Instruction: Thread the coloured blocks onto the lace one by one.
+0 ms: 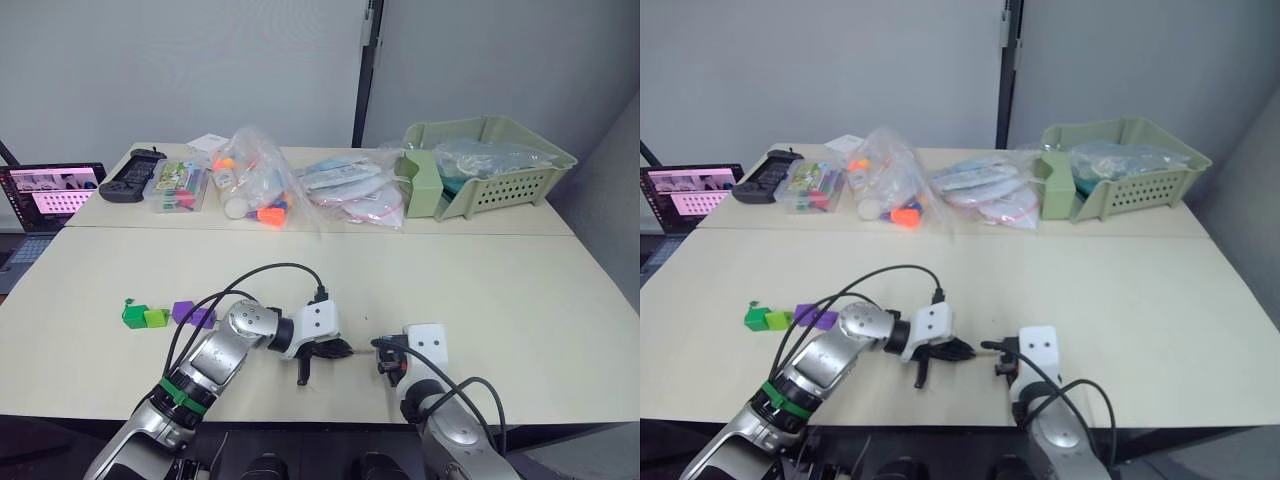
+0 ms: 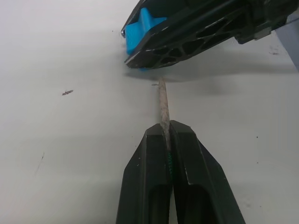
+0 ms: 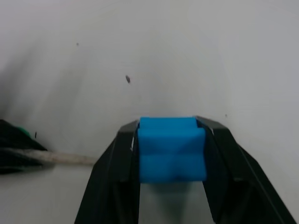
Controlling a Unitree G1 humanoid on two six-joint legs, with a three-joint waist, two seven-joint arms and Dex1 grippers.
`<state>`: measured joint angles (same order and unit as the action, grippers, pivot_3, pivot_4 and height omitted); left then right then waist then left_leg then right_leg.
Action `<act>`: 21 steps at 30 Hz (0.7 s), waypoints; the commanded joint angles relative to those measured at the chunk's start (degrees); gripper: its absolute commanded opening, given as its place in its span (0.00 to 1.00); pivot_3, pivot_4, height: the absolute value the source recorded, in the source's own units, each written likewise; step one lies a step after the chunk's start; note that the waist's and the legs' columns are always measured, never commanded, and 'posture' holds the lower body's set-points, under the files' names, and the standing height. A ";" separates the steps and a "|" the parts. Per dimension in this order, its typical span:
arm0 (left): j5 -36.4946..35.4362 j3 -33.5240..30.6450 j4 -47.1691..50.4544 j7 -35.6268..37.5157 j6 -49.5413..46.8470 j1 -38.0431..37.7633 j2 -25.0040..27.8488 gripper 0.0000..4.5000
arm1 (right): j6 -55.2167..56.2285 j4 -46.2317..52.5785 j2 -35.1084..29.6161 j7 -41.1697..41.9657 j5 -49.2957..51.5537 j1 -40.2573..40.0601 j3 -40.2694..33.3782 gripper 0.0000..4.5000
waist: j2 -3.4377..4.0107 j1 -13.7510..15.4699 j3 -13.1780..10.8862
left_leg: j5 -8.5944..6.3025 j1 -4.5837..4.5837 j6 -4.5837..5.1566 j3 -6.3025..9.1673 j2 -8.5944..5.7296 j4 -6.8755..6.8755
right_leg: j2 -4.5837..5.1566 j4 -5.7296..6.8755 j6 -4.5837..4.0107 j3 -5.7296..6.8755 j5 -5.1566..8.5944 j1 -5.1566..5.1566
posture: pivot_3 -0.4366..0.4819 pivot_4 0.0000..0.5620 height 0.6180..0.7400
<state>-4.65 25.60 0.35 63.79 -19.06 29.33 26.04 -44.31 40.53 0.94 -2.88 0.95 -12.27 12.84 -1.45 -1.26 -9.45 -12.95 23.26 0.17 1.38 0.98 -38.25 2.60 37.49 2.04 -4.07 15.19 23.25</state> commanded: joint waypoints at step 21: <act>-0.55 -1.37 1.98 -0.42 0.12 0.45 0.71 0.00 | -9.93 8.91 -21.51 31.41 26.97 14.29 -17.80 0.99 | -0.01 0.32 -0.01 | 0.00 0.05 0.00 0.01 -0.04 -0.01 | 0.00 -0.05 -0.04 0.08 -0.01 -0.06 | 0.48 0.27 1.00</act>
<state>-4.65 25.58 0.48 63.54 -19.10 29.30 26.63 -53.07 49.75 -17.44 21.09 22.20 1.82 -0.85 -1.46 -0.94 -9.46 -12.95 23.31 0.17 1.38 0.93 -38.25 2.61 37.37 2.00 -3.99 15.18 23.15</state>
